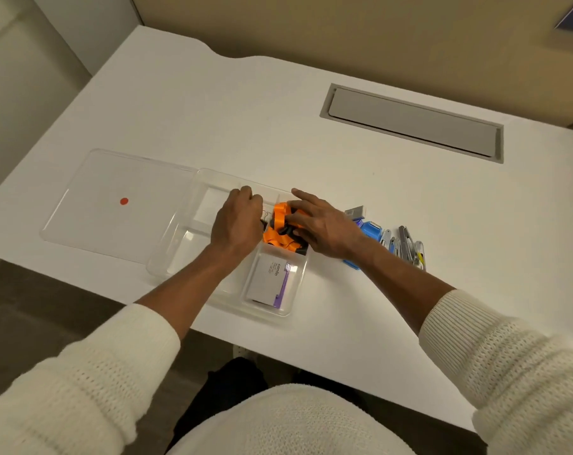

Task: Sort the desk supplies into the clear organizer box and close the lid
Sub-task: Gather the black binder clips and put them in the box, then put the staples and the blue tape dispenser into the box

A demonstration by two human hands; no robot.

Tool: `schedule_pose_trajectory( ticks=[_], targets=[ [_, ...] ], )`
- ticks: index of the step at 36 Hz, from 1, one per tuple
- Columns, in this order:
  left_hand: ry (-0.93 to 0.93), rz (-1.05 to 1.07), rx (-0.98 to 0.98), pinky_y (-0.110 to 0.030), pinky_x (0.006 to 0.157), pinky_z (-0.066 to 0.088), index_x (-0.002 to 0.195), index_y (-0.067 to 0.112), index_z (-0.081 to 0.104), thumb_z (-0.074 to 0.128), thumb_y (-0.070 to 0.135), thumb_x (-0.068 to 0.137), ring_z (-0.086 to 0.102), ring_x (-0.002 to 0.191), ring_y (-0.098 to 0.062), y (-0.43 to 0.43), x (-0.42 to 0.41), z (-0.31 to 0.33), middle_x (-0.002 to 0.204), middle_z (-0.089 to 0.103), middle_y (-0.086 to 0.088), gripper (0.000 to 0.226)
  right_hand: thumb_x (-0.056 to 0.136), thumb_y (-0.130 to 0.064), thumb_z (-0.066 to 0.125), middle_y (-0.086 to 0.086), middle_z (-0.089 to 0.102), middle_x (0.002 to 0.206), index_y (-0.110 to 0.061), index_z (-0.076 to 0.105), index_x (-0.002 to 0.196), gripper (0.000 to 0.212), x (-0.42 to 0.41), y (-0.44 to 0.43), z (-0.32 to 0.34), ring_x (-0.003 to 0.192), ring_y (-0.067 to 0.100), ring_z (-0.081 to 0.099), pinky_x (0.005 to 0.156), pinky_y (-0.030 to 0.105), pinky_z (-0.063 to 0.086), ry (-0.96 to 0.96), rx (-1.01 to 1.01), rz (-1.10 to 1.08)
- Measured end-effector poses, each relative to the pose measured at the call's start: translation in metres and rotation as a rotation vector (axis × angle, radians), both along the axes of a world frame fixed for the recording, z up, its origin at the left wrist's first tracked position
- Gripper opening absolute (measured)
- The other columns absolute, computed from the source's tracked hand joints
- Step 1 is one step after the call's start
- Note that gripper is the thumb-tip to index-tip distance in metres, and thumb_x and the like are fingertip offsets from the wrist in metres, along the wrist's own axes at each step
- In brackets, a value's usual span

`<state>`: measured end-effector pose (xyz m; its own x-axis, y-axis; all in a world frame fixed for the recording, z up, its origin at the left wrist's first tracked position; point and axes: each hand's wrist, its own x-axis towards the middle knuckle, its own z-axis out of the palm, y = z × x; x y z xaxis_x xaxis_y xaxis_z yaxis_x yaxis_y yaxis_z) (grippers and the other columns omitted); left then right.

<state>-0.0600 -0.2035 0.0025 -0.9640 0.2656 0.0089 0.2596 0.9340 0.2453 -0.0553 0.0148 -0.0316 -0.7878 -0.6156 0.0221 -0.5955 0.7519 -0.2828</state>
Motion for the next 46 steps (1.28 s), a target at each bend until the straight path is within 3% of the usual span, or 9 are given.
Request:
schedule_pose_trajectory(
  ticks=[5, 10, 12, 17, 22, 29, 34, 40, 46],
  targets=[
    [-0.094, -0.141, -0.067, -0.037, 0.069, 0.05, 0.091, 0.006, 0.067, 0.069, 0.008, 0.091, 0.058, 0.091, -0.029, -0.003, -0.006, -0.016, 0.096, 0.062, -0.013, 0.003, 0.103, -0.029, 0.061, 0.014, 0.051, 0.154, -0.015, 0.059, 0.143, 0.043, 0.001, -0.003, 0.003, 0.155, 0.035, 0.028, 0.119, 0.049, 0.041, -0.008, 0.011, -0.008],
    [-0.114, -0.093, -0.057, -0.032, 0.063, 0.041, 0.087, 0.011, 0.07, 0.07, 0.013, 0.091, 0.053, 0.075, -0.02, -0.006, -0.009, -0.02, 0.088, 0.068, -0.009, 0.005, 0.102, -0.029, 0.062, 0.014, 0.052, 0.153, -0.015, 0.059, 0.142, 0.043, 0.003, -0.005, 0.005, 0.155, 0.036, 0.029, 0.119, 0.048, 0.04, -0.012, 0.009, -0.026],
    [-0.095, -0.069, -0.056, -0.032, 0.063, 0.043, 0.092, 0.012, 0.072, 0.07, 0.01, 0.089, 0.059, 0.078, -0.023, -0.005, -0.011, -0.018, 0.091, 0.07, -0.008, 0.004, 0.101, -0.026, 0.064, 0.014, 0.053, 0.153, -0.013, 0.06, 0.142, 0.043, 0.004, -0.004, 0.006, 0.154, 0.035, 0.031, 0.118, 0.048, 0.041, -0.021, -0.023, -0.044],
    [-0.05, -0.057, -0.003, -0.04, 0.071, 0.056, 0.1, 0.014, 0.072, 0.064, 0.015, 0.094, 0.066, 0.09, -0.026, 0.008, -0.015, -0.003, 0.098, 0.073, -0.003, 0.01, 0.097, -0.022, 0.068, 0.008, 0.065, 0.141, -0.013, 0.069, 0.132, 0.036, 0.015, 0.01, 0.012, 0.138, 0.027, 0.054, 0.099, 0.044, 0.056, 0.007, -0.137, -0.235],
    [0.025, -0.143, 0.048, -0.036, 0.067, 0.048, 0.097, 0.014, 0.07, 0.064, 0.021, 0.095, 0.064, 0.092, -0.026, 0.042, -0.022, 0.012, 0.096, 0.071, -0.003, 0.01, 0.092, -0.022, 0.069, 0.005, 0.072, 0.121, -0.015, 0.077, 0.114, 0.024, 0.025, 0.04, 0.017, 0.114, 0.026, 0.063, 0.081, 0.043, 0.058, 0.099, -0.18, -0.484],
    [0.003, -0.341, 0.069, -0.035, 0.074, 0.043, 0.103, 0.014, 0.067, 0.07, 0.025, 0.091, 0.057, 0.107, -0.025, 0.095, -0.04, 0.006, 0.104, 0.068, -0.003, 0.017, 0.083, -0.044, 0.077, 0.012, 0.058, 0.14, -0.016, 0.057, 0.142, 0.069, 0.03, 0.075, 0.012, 0.127, 0.032, 0.052, 0.104, 0.046, 0.042, -0.038, 0.045, -0.634],
    [-0.065, -0.561, -0.218, -0.04, 0.099, 0.041, 0.124, 0.015, 0.059, 0.072, 0.046, 0.085, 0.055, 0.116, -0.028, 0.131, -0.051, -0.004, 0.12, 0.065, -0.005, 0.051, 0.078, -0.063, 0.074, 0.01, 0.054, 0.143, -0.021, 0.05, 0.145, 0.083, 0.019, 0.076, 0.003, 0.13, 0.031, 0.049, 0.112, 0.048, 0.035, -0.128, 0.203, -0.626],
    [-0.154, -0.59, -0.46, -0.043, 0.101, 0.035, 0.127, 0.018, 0.056, 0.078, 0.064, 0.071, 0.056, 0.116, -0.027, 0.148, -0.048, -0.028, 0.119, 0.064, -0.004, 0.075, 0.078, -0.049, 0.07, 0.007, 0.064, 0.108, -0.018, 0.06, 0.119, 0.052, 0.006, 0.068, -0.001, 0.104, 0.03, 0.062, 0.101, 0.048, 0.038, -0.152, 0.283, -0.632],
    [-0.137, -0.547, -0.471, -0.046, 0.102, 0.037, 0.129, 0.017, 0.06, 0.085, 0.053, 0.069, 0.06, 0.112, -0.029, 0.154, -0.045, -0.039, 0.12, 0.062, -0.008, 0.075, 0.088, -0.039, 0.065, 0.006, 0.068, 0.102, -0.018, 0.069, 0.107, 0.028, -0.008, 0.078, -0.002, 0.086, 0.029, 0.065, 0.093, 0.039, 0.043, -0.145, 0.286, -0.597]
  ],
)
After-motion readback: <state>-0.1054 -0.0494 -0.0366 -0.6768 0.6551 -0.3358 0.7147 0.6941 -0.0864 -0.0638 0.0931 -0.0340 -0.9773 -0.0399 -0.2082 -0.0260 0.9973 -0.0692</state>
